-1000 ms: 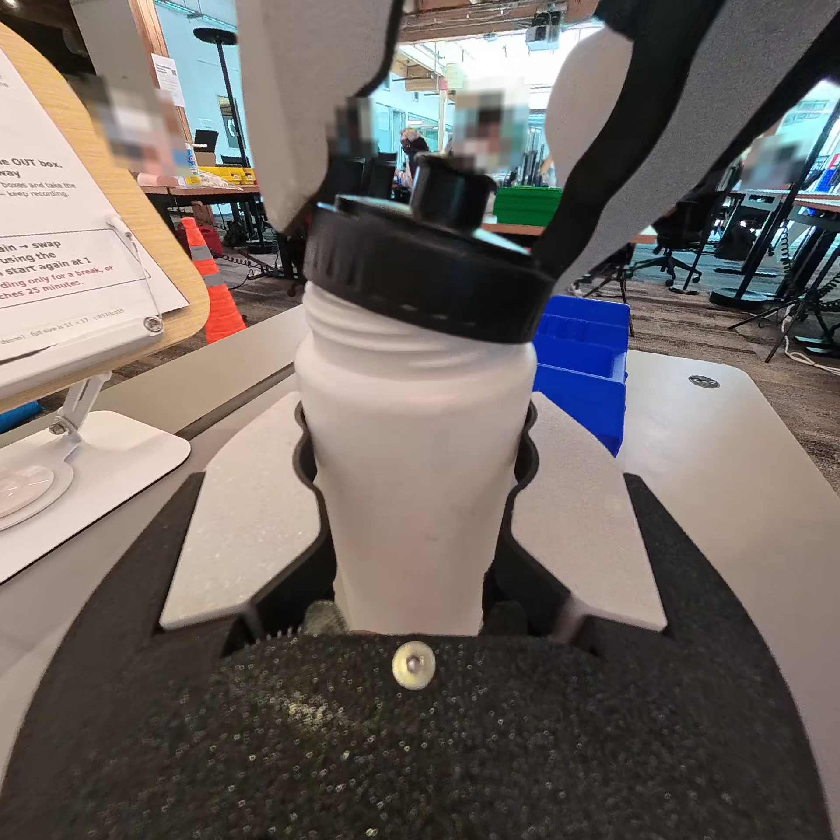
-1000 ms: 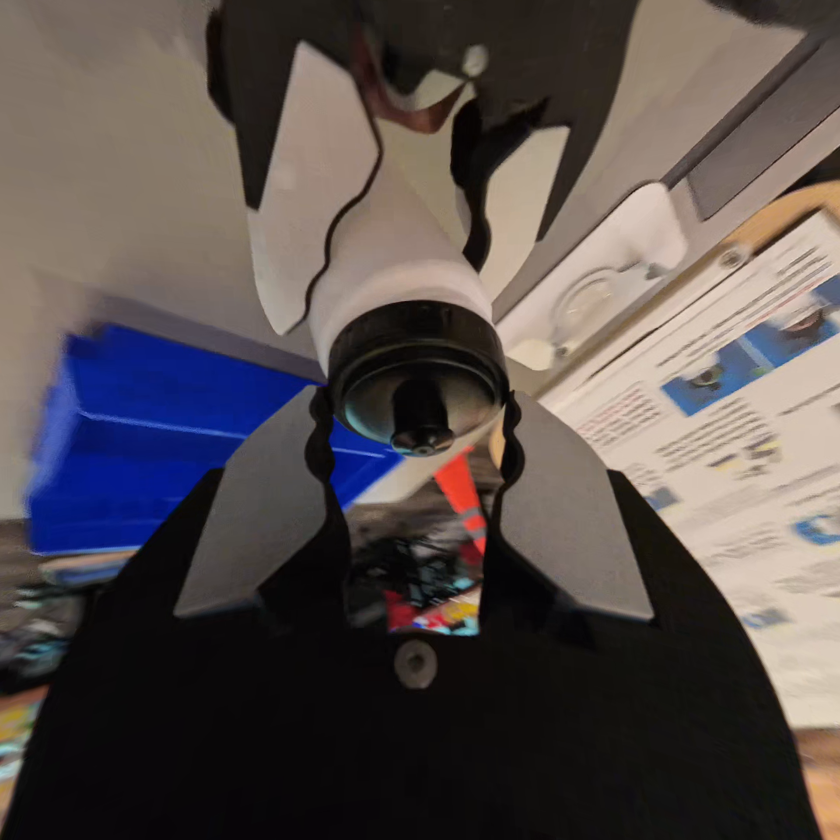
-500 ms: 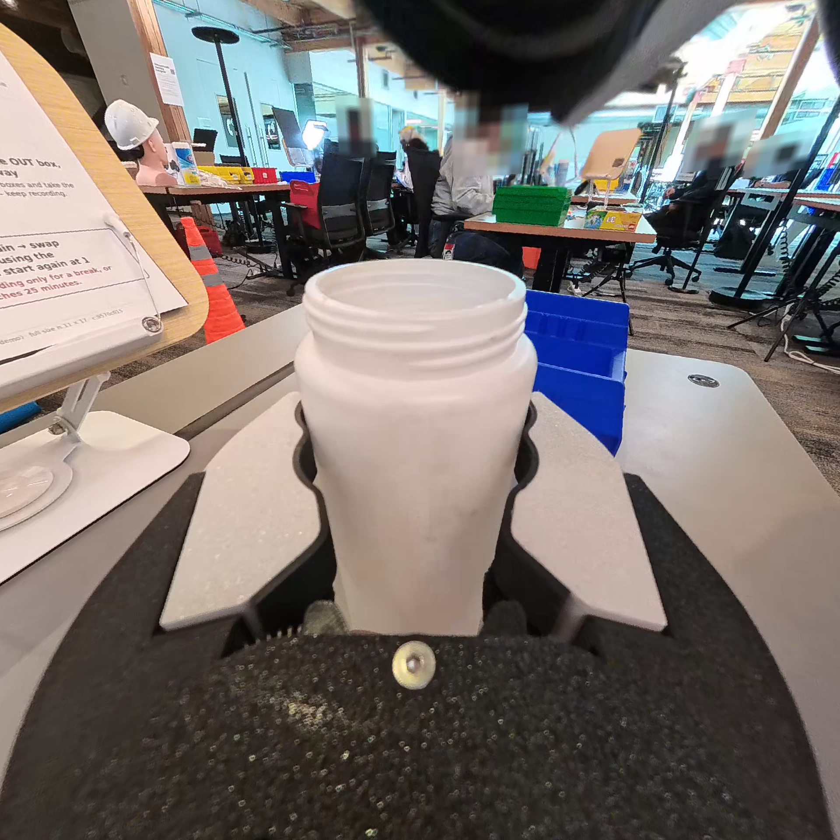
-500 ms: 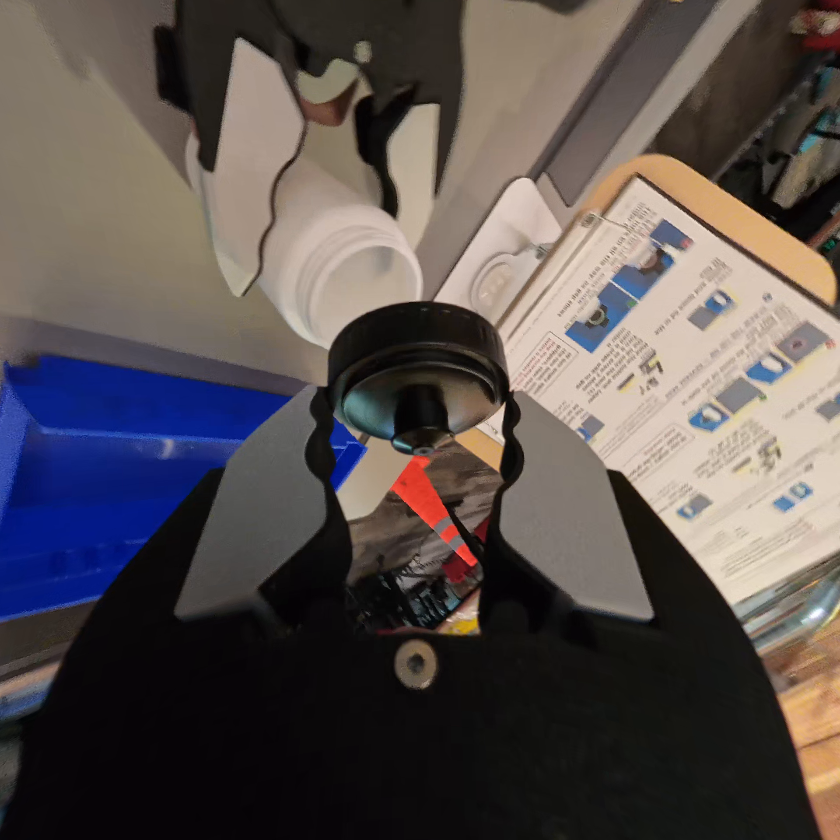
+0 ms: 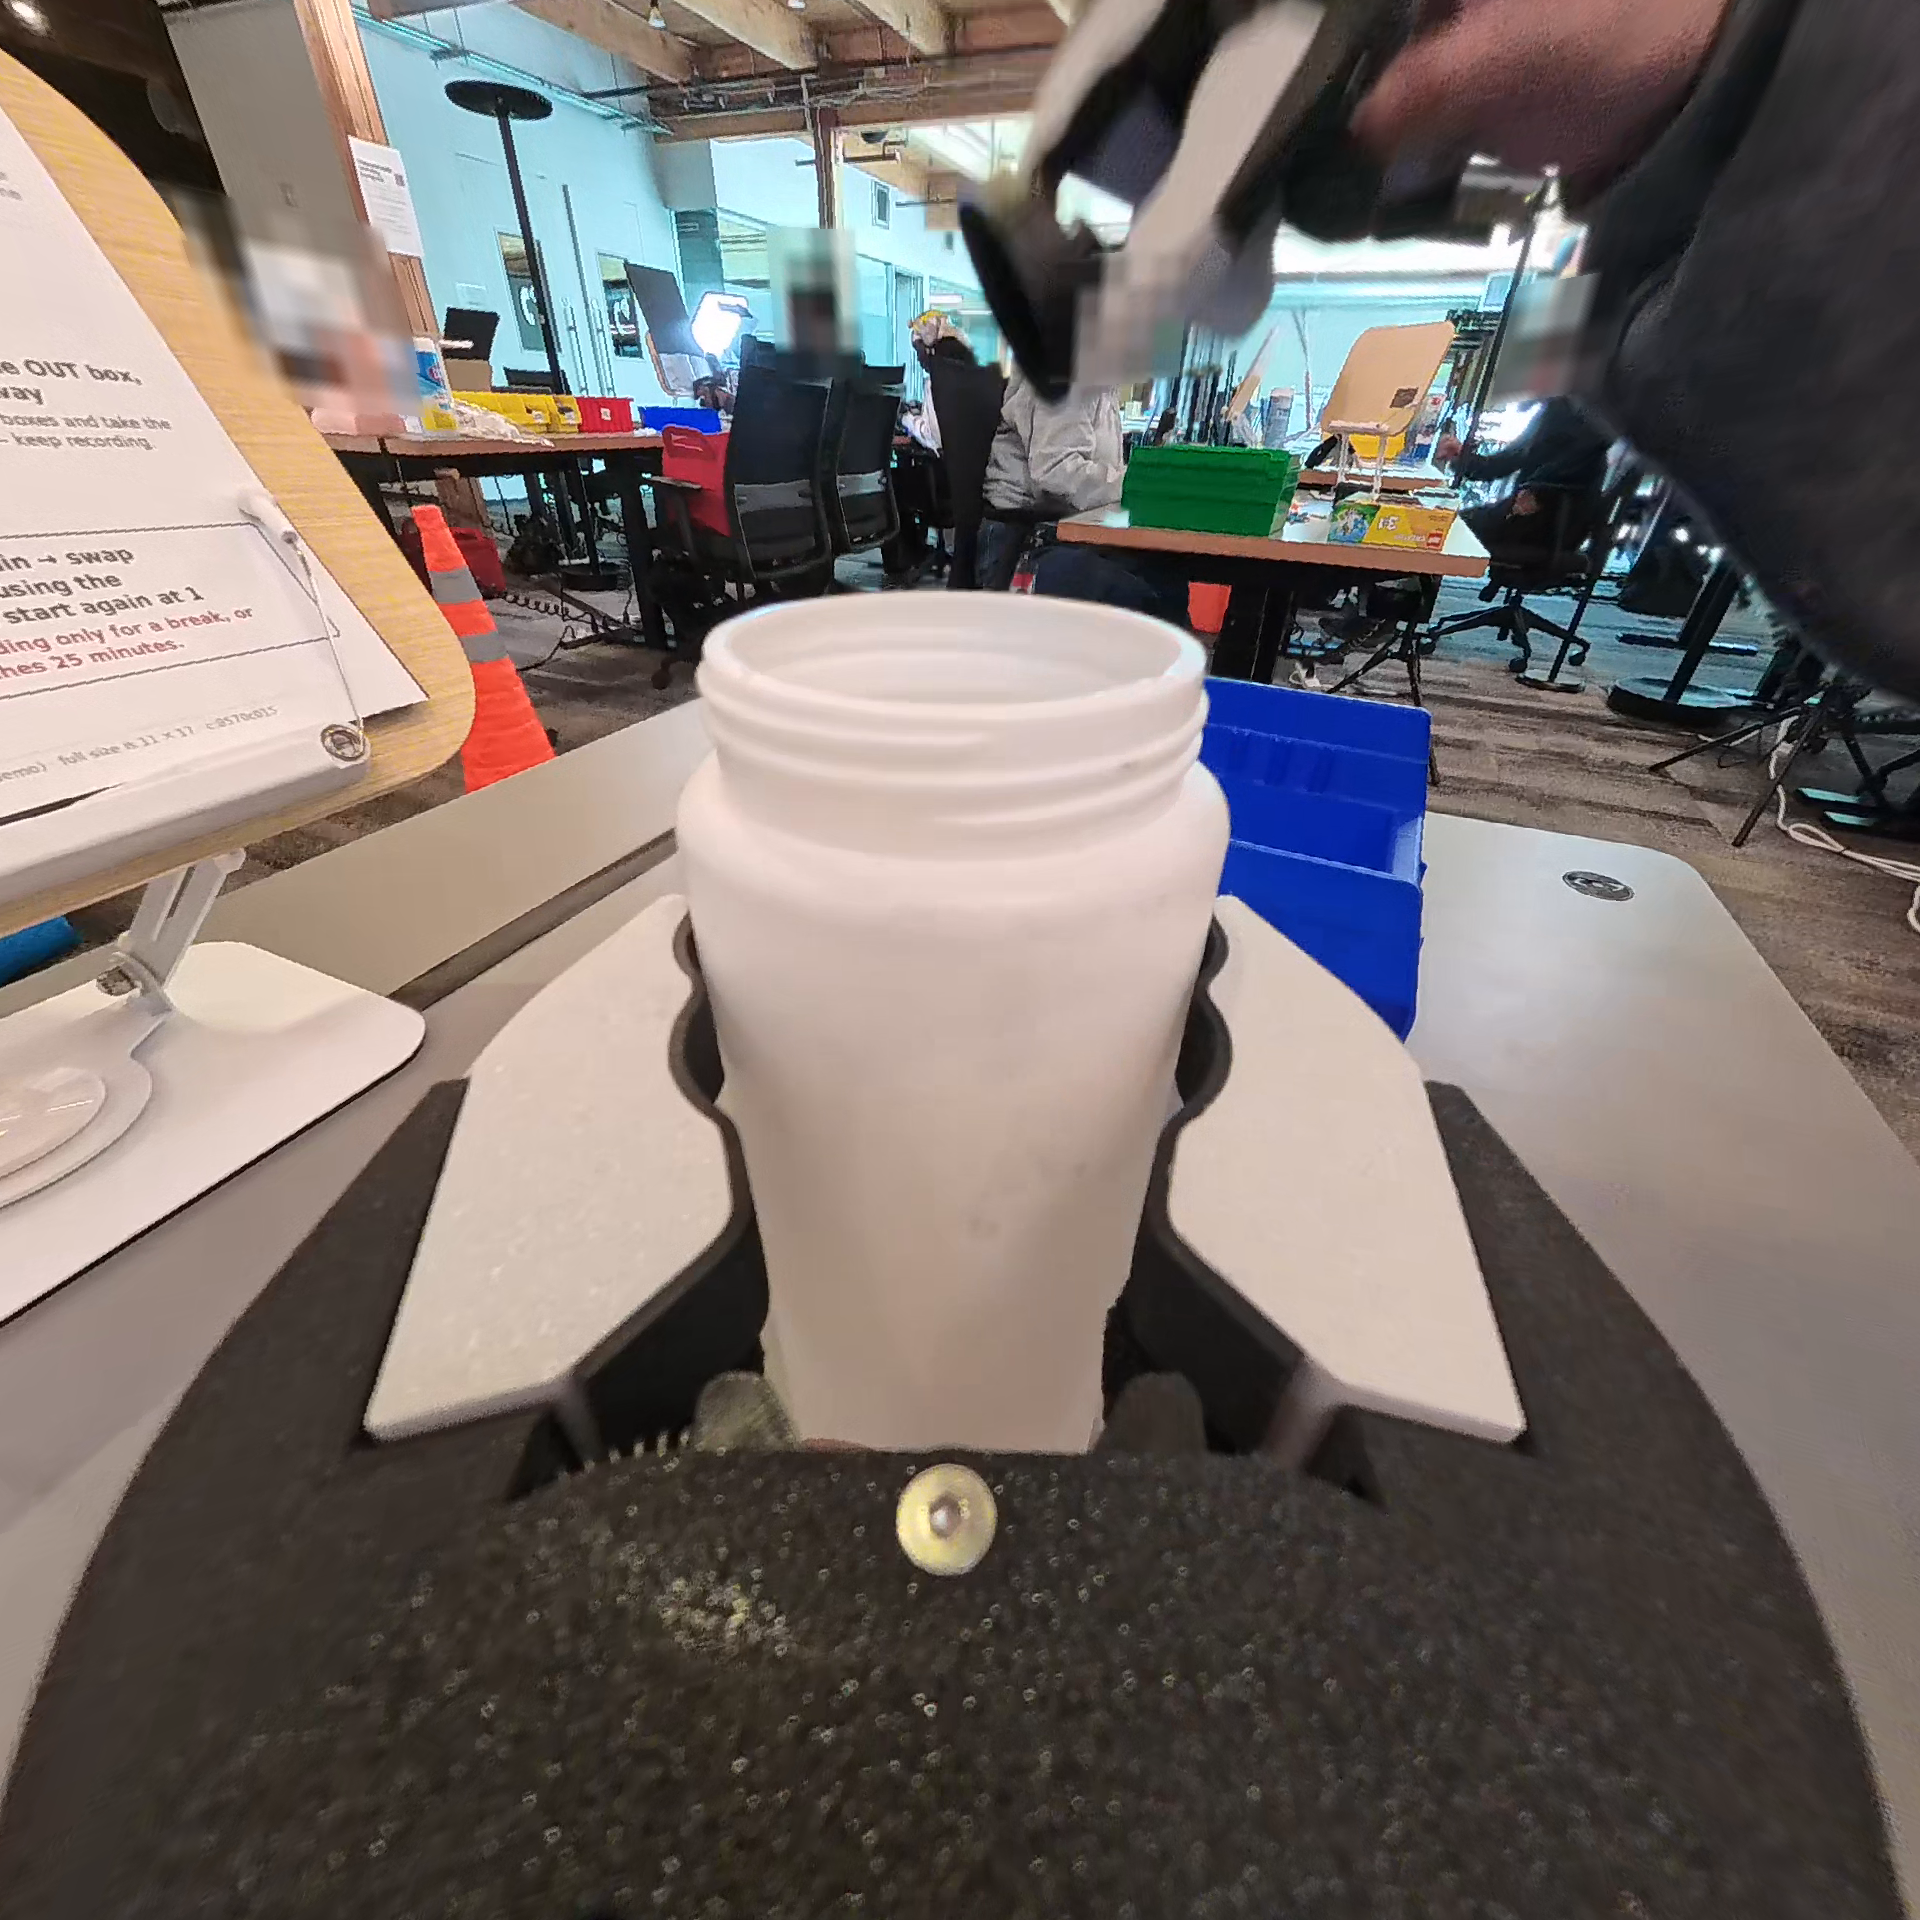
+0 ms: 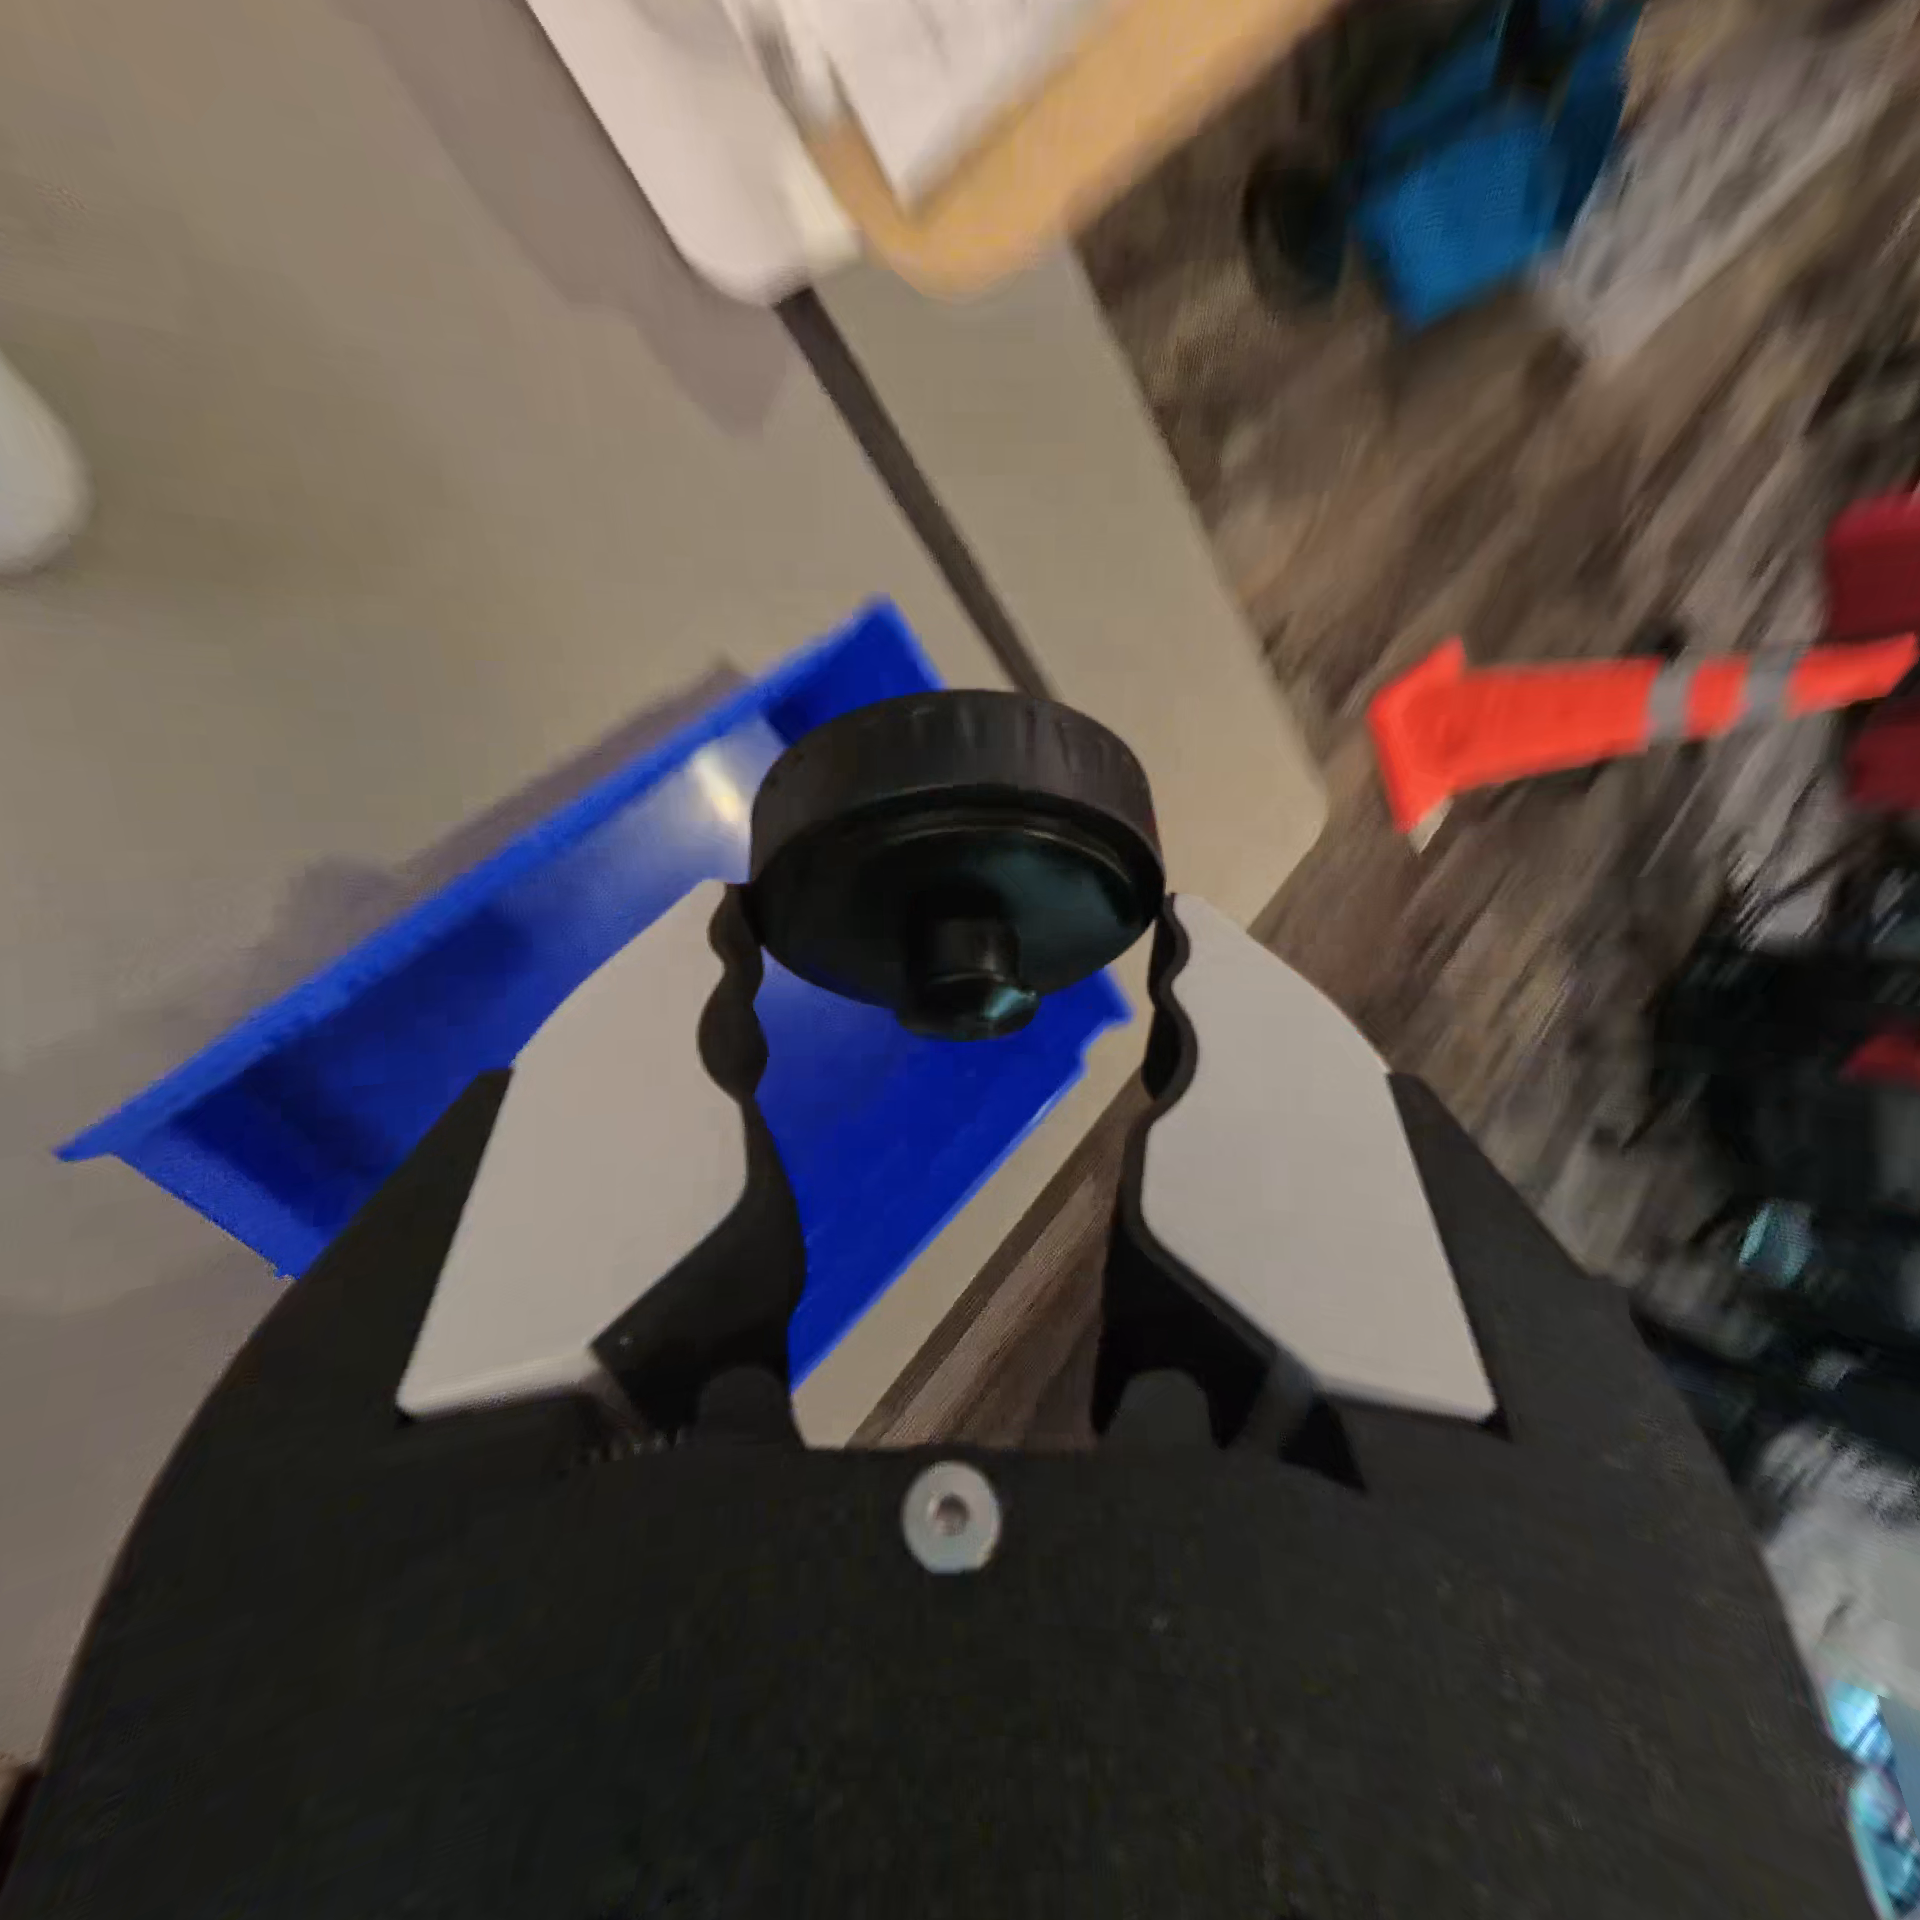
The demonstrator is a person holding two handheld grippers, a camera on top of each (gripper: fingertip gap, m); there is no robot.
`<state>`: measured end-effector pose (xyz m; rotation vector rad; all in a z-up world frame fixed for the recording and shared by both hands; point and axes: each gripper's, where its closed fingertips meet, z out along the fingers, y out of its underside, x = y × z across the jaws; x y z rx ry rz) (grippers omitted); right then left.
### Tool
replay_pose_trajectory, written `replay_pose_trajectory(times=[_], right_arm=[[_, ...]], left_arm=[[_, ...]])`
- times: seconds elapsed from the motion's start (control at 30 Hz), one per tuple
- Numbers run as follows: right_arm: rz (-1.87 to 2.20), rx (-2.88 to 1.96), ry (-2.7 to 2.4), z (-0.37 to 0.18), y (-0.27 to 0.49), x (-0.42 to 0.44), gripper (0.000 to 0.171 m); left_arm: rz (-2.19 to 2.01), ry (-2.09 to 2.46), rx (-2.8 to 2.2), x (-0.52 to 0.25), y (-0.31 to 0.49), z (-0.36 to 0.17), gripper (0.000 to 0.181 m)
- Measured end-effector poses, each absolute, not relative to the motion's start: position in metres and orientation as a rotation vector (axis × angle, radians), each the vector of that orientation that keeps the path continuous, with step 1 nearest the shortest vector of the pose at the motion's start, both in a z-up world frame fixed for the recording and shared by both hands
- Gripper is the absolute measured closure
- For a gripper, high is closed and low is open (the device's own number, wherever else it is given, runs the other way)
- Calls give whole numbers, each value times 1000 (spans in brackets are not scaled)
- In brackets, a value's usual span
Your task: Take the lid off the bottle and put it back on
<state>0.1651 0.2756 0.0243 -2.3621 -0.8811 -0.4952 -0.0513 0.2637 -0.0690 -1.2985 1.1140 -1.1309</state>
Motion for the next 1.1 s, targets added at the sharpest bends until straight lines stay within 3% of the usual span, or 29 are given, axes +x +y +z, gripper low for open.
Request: replay_pose_trajectory(times=[0.13, 0.27, 0.5, 0.7, 0.8, 1.03, 1.1], right_arm=[[-326, -2701, -733, -68, 252, 212, 99], [-177, -2981, -925, -150, 195, 207, 98], [-92, -3020, -1115, -220, 149, 169, 99], [-99, -2991, -1055, -222, 156, 171, 98], [-179, -2893, -1037, -208, 166, 175, 86], [-27, -2184, -469, -86, 214, 130, 89], [23, -2037, -370, -70, 206, 110, 88]], left_arm=[[-1131, 1115, -1301, -51, 264, -69, 95], [-1133, 1119, -1301, -51, 263, -69, 95], [-1133, 1117, -1305, -50, 263, -70, 95], [-1131, 1118, -1306, -51, 263, -70, 95], [-1133, 1122, -1306, -51, 263, -70, 95], [-1213, 1130, -1319, -54, 257, -70, 92], [-1204, 1123, -1307, -56, 254, -64, 71]])
